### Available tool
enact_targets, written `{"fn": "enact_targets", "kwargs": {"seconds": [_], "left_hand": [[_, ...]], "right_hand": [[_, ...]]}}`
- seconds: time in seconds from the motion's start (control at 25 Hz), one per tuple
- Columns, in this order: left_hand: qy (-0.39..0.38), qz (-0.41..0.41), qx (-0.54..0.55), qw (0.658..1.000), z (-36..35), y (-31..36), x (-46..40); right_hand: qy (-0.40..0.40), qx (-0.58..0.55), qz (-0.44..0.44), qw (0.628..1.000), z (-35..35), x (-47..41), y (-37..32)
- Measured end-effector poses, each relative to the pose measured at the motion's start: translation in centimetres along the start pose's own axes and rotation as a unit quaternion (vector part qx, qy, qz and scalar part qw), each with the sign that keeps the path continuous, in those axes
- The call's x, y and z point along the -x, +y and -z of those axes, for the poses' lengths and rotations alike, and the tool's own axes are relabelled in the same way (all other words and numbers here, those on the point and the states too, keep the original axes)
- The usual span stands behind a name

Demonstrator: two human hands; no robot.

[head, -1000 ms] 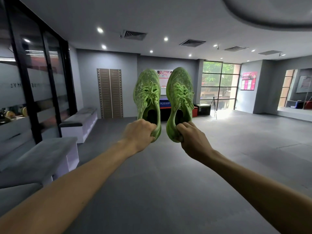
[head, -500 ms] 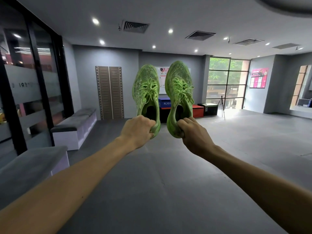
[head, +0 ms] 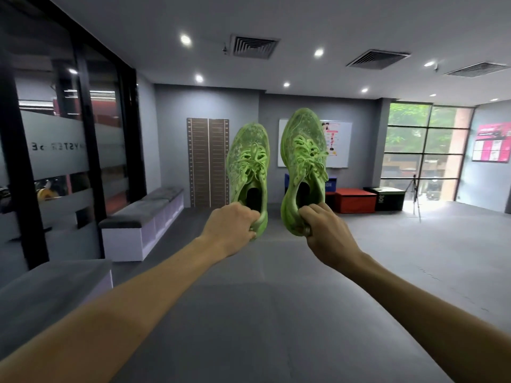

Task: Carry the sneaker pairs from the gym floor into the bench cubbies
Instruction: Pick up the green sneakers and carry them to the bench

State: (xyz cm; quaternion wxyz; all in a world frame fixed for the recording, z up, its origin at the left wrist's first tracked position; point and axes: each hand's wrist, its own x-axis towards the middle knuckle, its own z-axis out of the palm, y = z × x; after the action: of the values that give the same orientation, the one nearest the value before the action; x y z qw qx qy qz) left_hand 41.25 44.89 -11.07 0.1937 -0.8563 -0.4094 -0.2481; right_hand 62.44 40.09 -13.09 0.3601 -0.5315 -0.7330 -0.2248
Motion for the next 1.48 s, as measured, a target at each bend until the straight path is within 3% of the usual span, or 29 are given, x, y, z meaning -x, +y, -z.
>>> {"fn": "enact_targets", "kwargs": {"seconds": [0.72,1.04,1.24,1.48], "left_hand": [[-0.017,0.028,-0.054,0.998,-33.3,-29.7,-37.4],[-0.025,0.122,-0.073,0.989,-46.5,-42.4,-51.6],[-0.012,0.224,-0.120,0.967,-50.9,-51.6,-56.1],[-0.036,0.335,-0.199,0.920,-53.6,-64.1,-54.3]], "right_hand": [[-0.017,-0.048,0.015,0.999,-42.5,-34.4,26.3],[-0.032,-0.093,0.093,0.991,-62.2,-51.1,36.8],[-0.062,-0.169,0.168,0.969,-73.8,-61.7,36.9],[-0.079,-0.267,0.266,0.923,-87.0,-70.0,29.7]]}}
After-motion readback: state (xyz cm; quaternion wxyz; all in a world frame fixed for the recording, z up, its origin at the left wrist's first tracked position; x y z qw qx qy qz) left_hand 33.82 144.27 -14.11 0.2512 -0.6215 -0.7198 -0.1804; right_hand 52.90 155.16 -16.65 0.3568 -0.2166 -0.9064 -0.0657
